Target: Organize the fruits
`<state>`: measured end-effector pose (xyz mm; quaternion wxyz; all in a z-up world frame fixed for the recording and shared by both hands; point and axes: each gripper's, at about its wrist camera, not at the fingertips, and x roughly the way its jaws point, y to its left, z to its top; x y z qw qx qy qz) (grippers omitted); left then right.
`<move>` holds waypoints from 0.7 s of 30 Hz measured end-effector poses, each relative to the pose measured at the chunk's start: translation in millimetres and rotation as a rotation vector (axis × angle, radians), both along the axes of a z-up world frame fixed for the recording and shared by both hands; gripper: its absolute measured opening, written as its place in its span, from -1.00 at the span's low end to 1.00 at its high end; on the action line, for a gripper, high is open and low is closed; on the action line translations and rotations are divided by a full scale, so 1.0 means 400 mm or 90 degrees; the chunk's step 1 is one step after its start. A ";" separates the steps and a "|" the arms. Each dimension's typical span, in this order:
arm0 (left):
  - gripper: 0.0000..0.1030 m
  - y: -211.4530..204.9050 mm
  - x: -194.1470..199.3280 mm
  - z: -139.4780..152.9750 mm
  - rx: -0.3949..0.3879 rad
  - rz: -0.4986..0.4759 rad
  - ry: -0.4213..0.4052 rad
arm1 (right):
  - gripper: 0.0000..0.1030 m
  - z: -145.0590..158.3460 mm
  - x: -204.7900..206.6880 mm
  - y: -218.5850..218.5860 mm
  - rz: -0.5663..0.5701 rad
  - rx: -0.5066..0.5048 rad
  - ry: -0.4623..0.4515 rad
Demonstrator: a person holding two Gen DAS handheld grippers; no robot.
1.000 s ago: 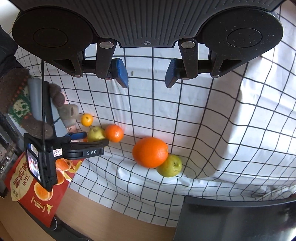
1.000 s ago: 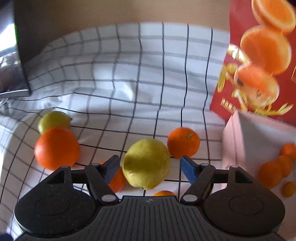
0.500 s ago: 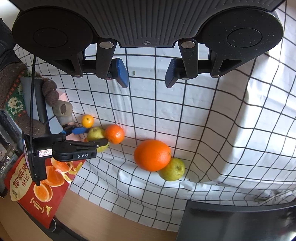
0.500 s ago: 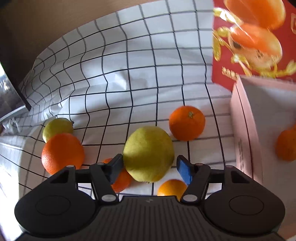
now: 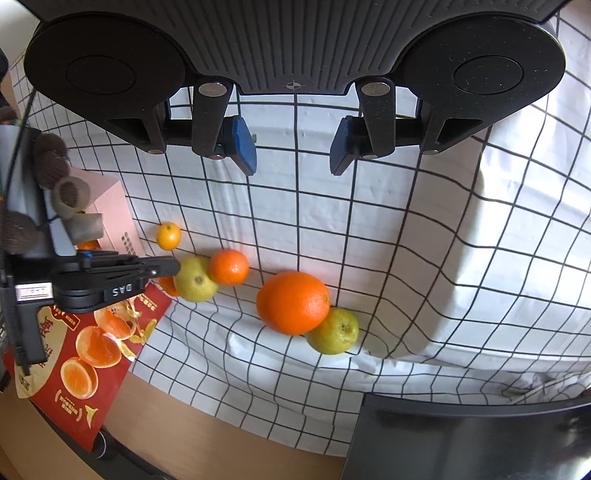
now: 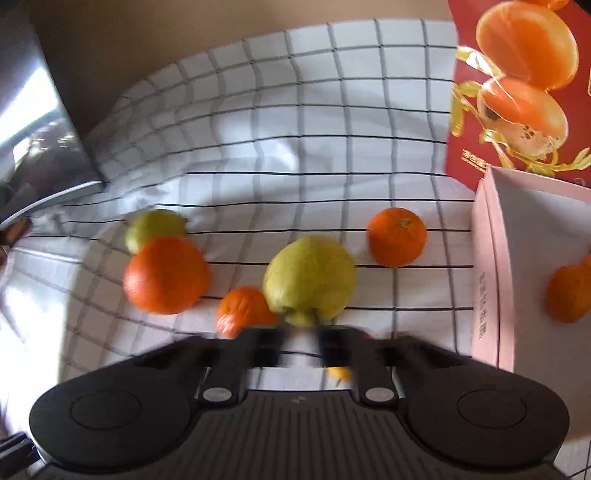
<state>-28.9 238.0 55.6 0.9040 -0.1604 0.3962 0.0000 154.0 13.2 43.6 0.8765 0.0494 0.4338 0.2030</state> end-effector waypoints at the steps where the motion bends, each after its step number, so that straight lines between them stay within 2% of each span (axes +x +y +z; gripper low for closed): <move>1: -0.06 -0.003 0.002 0.001 -0.001 -0.002 -0.001 | -0.97 0.006 -0.007 -0.001 0.002 -0.006 -0.002; 8: -0.06 -0.030 0.014 0.005 0.005 -0.027 -0.007 | -0.91 -0.017 -0.030 -0.012 0.014 -0.056 -0.007; 10: -0.06 -0.035 0.020 0.006 0.007 -0.023 -0.010 | -0.73 -0.016 -0.034 -0.036 0.006 -0.040 -0.003; 11: -0.06 -0.036 0.023 0.006 0.007 -0.018 -0.011 | -0.40 -0.014 -0.039 -0.047 -0.001 -0.033 -0.005; 12: -0.06 -0.036 0.027 0.006 0.006 -0.012 -0.011 | 0.03 -0.006 -0.045 -0.059 -0.014 -0.033 -0.014; 14: -0.06 -0.035 0.039 0.004 0.004 -0.005 -0.004 | 0.32 0.007 -0.054 -0.073 -0.028 -0.038 -0.035; 16: -0.06 -0.034 0.051 0.004 0.011 -0.002 0.007 | 0.32 0.014 -0.049 -0.074 -0.035 -0.031 -0.033; 21: -0.06 -0.027 0.063 0.010 0.027 0.004 0.021 | 0.40 -0.007 0.020 -0.043 -0.086 0.046 0.020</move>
